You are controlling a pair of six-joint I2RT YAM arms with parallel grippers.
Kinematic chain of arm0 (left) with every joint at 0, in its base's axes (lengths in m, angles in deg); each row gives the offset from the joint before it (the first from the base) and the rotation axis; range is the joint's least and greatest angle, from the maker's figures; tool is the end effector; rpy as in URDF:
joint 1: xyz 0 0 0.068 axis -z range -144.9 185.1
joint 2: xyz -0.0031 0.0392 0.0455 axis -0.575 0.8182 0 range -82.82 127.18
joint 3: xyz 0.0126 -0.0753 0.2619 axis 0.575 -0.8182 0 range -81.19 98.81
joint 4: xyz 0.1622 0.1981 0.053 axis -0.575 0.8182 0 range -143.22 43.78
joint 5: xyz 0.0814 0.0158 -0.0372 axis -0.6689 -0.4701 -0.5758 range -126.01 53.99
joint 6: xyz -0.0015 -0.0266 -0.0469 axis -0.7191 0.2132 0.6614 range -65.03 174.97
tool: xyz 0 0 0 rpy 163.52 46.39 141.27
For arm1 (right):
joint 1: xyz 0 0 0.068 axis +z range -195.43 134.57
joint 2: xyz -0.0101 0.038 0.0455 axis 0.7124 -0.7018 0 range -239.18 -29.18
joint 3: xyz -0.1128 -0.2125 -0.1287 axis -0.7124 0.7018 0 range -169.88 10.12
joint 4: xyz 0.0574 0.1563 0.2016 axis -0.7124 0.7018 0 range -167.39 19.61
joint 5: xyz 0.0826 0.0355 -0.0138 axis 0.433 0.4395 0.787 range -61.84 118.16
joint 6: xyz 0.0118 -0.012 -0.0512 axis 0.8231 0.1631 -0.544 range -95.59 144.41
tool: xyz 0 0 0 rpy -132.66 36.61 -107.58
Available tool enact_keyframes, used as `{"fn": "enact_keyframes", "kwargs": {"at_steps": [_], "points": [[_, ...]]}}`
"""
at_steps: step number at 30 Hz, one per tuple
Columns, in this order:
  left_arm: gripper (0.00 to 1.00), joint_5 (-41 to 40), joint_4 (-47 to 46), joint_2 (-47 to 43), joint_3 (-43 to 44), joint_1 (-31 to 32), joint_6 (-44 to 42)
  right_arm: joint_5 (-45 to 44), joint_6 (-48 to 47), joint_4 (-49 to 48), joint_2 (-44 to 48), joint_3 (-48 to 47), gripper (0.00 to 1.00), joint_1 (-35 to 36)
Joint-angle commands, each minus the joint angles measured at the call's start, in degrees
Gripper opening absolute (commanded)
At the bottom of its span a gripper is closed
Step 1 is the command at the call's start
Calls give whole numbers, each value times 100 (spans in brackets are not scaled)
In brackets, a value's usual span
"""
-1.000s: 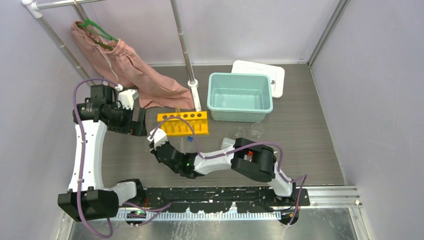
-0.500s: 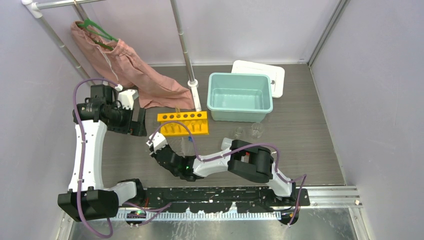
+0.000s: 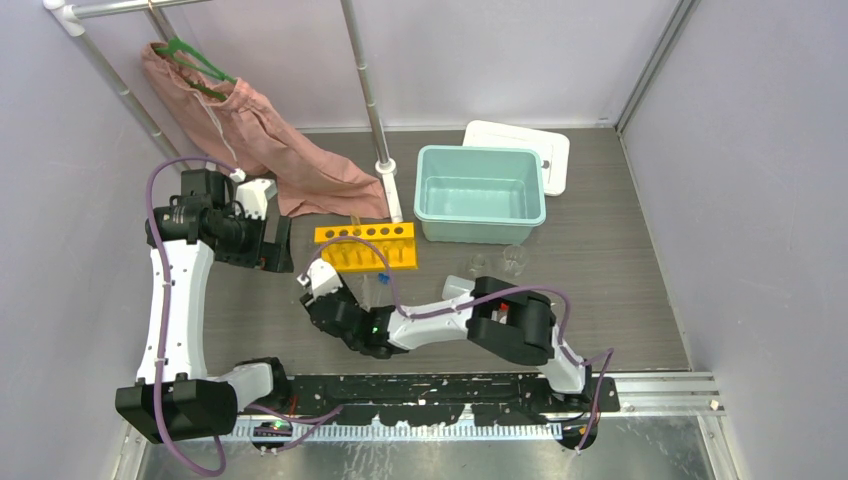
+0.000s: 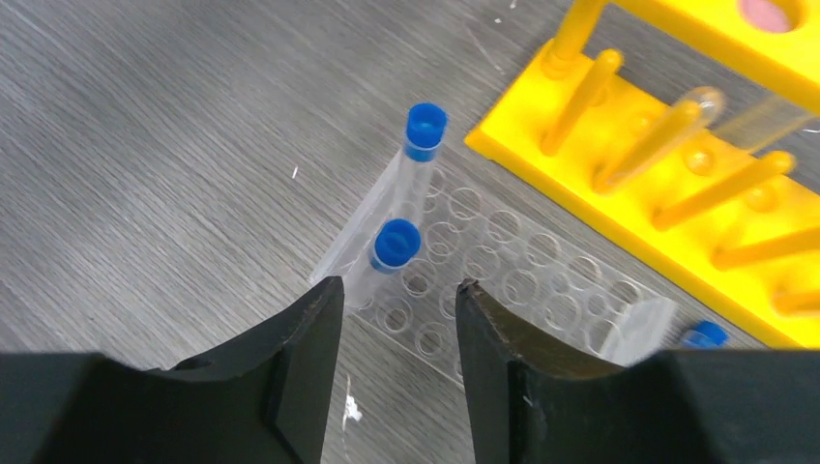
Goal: Organize the chemistry lab equipment
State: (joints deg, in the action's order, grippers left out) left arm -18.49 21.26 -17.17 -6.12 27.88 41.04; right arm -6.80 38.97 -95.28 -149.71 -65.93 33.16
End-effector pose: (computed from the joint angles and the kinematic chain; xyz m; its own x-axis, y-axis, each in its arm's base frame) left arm 0.1884 0.0130 0.3554 -0.8716 0.1211 -0.4750 0.2225 0.9612 -0.1633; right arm 0.1117 0.4501 0.1659 -0.2622 -0.2577 -0.9300 -0.6572 0.7534 -0.0234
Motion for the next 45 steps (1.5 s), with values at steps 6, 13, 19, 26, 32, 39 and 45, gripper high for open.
{"fn": "enact_keyframes", "kwargs": {"at_steps": [6, 13, 19, 26, 32, 39, 45], "points": [[99, 51, 50, -120, 305, -12, -38, -674, 1667, 2079, 1555, -349, 57, -104], [99, 133, 86, -75, 367, -8, 28, -426, 3416, 3395, 1875, -6, 52, -742], [99, 136, 114, -89, 377, -12, 17, 238, 4241, 3527, 1728, 326, 45, -1334], [99, 116, 168, -109, 404, -8, -39, 511, 4421, 3485, 1280, 237, 44, -1587], [99, 111, 166, -101, 396, -14, -44, 563, 4492, 3462, 962, 183, 43, -1609], [99, 109, 158, -86, 389, -8, -57, 551, 4627, 3482, 812, 260, 36, -1609], [99, 118, 150, -87, 391, -7, -61, 550, 4712, 3503, 816, 380, 29, -1599]]}}
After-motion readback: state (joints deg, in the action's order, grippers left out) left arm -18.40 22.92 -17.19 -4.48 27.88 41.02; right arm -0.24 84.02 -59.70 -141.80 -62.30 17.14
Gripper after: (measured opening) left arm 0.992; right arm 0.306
